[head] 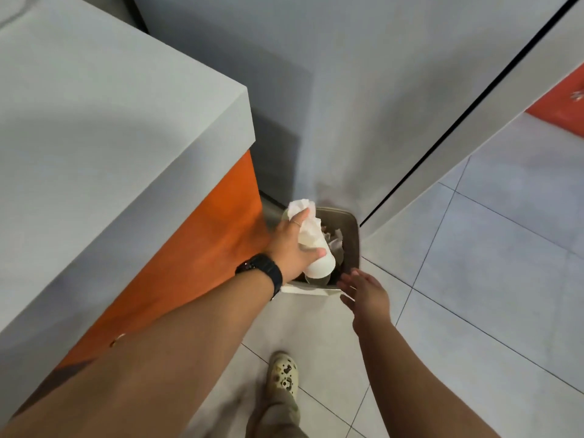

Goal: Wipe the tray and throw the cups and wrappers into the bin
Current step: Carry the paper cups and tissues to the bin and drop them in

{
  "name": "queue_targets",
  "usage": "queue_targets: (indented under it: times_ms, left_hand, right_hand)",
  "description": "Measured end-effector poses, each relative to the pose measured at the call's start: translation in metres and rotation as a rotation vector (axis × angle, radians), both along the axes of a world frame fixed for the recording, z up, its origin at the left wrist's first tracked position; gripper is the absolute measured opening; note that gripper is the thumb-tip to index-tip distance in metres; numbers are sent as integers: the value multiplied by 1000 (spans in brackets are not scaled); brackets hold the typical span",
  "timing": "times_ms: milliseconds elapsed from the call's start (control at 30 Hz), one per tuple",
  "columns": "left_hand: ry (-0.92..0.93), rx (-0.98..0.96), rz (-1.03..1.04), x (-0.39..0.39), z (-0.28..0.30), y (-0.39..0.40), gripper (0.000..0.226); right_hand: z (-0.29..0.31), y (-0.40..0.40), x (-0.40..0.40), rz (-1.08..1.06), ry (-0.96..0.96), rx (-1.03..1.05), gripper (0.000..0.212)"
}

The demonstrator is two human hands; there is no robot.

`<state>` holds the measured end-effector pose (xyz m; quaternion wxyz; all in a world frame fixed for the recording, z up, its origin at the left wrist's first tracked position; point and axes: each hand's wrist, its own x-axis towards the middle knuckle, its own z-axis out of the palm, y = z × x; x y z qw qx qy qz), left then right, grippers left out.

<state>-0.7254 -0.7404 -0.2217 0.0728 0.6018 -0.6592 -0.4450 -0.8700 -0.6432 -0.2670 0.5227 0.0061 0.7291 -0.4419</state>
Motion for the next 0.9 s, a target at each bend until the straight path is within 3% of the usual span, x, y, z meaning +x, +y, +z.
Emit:
queue_targets:
  times_ms: [100, 267, 433, 667, 900]
  left_hand:
    - [-178, 197, -223, -1, -18, -6, 105]
    - [-253, 302, -302, 16, -17, 0, 97]
    - [-220, 234, -266, 36, 24, 12, 75]
    - [-263, 99, -168, 78, 92, 33, 65]
    - [-196, -108, -41, 138, 163, 62, 52]
  right_hand:
    - [-4, -1, -1, 10, -6, -24, 16]
    - [2, -4, 1, 22, -18, -58, 20]
    - [19, -13, 26, 55, -49, -88, 18]
    - [58, -27, 69, 177, -86, -177, 10]
    - [128, -32, 118, 408, 39, -381, 14]
